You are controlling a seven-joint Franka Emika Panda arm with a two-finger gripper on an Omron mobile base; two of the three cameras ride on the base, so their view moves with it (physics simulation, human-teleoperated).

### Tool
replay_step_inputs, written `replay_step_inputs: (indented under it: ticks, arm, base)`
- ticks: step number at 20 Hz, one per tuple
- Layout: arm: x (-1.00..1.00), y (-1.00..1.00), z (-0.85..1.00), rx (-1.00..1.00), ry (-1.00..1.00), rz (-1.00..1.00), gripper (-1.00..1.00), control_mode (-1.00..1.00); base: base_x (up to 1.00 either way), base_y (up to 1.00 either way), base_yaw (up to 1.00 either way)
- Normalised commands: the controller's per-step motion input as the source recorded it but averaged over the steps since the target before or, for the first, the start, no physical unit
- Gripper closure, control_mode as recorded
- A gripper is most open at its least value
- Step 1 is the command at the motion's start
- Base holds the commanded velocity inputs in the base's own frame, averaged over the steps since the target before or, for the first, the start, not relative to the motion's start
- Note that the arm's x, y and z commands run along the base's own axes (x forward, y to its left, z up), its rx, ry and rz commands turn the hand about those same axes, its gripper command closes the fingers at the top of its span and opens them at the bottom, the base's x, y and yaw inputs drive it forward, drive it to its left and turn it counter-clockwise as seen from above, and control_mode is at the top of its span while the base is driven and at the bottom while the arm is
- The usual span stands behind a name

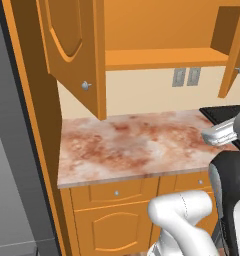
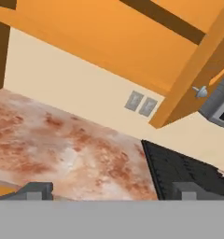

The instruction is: Close all open cabinet doors.

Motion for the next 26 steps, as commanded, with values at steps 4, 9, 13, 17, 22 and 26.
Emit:
replay_step_inputs:
  ticks: [4,9,13,17,22,26]
  arm:
    - [-0.64,-0.63,0.34,0.00,-0.21,0.12,-1.00,-1.00]
    - [-0.41,-0.74,0.19,0.00,-0.20,0.17,-1.00,-1.00]
    - [0.05,-0.77,0.05,0.02,-0.18,0.25,-1.00,-1.00]
    - [0.35,-0.51,0.05,0.00,-0.18,0.26,-1.00,-1.00]
    - [0.58,-0.21,0.03,0.00,-0.13,0.22,-1.00,-1.00]
    - [0.74,-0.09,0.00,-0.02,-0.10,0.19,-1.00,-1.00]
  base:
    - [0.00,0.00,0.00]
    - [0.00,0.00,0.00]
    - [0.00,0.00,0.00]
    - [0.00,0.00,0.00]
    - [0.00,0.00,0.00]
    - [0.00,0.00,0.00]
